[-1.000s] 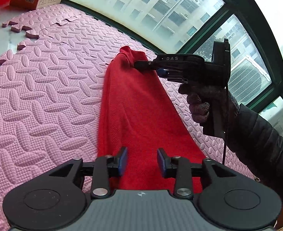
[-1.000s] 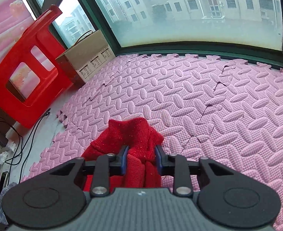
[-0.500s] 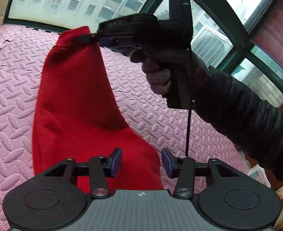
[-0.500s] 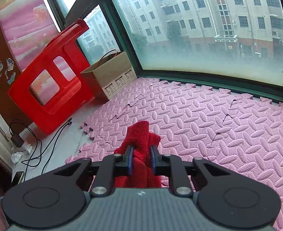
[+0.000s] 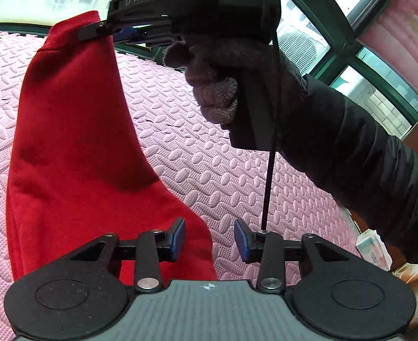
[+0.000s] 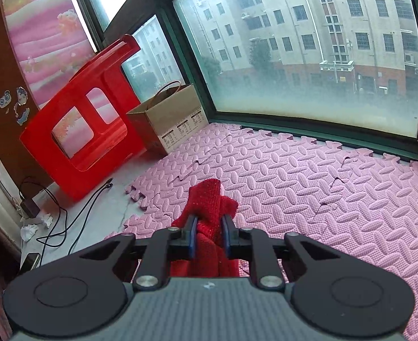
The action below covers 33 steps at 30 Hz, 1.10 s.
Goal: Fold clothes
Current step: 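Lift the hood end and fold it toward the hem with the right gripper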
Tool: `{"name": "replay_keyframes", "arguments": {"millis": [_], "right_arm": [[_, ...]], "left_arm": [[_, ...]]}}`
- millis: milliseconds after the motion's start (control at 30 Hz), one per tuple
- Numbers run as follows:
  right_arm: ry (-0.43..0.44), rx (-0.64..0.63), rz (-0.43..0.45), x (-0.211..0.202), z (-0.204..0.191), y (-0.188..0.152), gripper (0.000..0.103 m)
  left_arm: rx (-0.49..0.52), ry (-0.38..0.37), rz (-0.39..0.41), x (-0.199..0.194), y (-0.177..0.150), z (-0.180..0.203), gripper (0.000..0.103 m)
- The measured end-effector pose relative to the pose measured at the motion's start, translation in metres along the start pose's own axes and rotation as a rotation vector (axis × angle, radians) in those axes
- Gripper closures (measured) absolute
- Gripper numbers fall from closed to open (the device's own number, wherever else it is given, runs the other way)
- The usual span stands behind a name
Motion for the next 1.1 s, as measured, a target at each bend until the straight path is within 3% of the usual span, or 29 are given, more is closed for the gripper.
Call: {"name": "replay_keyframes", "arguments": {"millis": [133, 267, 500, 600, 800, 1100], "right_arm": [[0.008, 0.001, 0.013, -0.006, -0.003, 0.0, 0.087], [0.021, 0.0, 0.033, -0.019, -0.008, -0.001, 0.087], [0.046, -0.024, 0.081, -0.06, -0.028, -0.007, 0.088], [0.042, -0.037, 0.095, -0.075, -0.034, -0.01, 0.088], [0.031, -0.054, 0.109, -0.091, -0.045, -0.014, 0.089], [0.076, -0.088, 0.143, -0.126, -0.08, -0.034, 0.09]], "left_arm": [[-0.009, 0.005, -0.038, 0.012, -0.008, -0.006, 0.062], [-0.068, -0.023, 0.017, -0.015, -0.008, -0.017, 0.05], [-0.237, 0.031, 0.112, -0.05, -0.009, -0.081, 0.049], [-0.262, 0.064, 0.132, -0.057, -0.012, -0.105, 0.049], [-0.282, 0.049, 0.173, -0.069, -0.014, -0.104, 0.048], [-0.302, 0.105, 0.213, -0.088, -0.023, -0.101, 0.049]]}}
Point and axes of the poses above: each gripper's, at about its wrist camera, not at the fingertips, and x roughly the way its jaws point, z to its right, y to its top, the point moved 6 cm from there along x, roughly the way its jaws point, and after that the axes turned 5 degrees about -z, right-handed, at the moved point
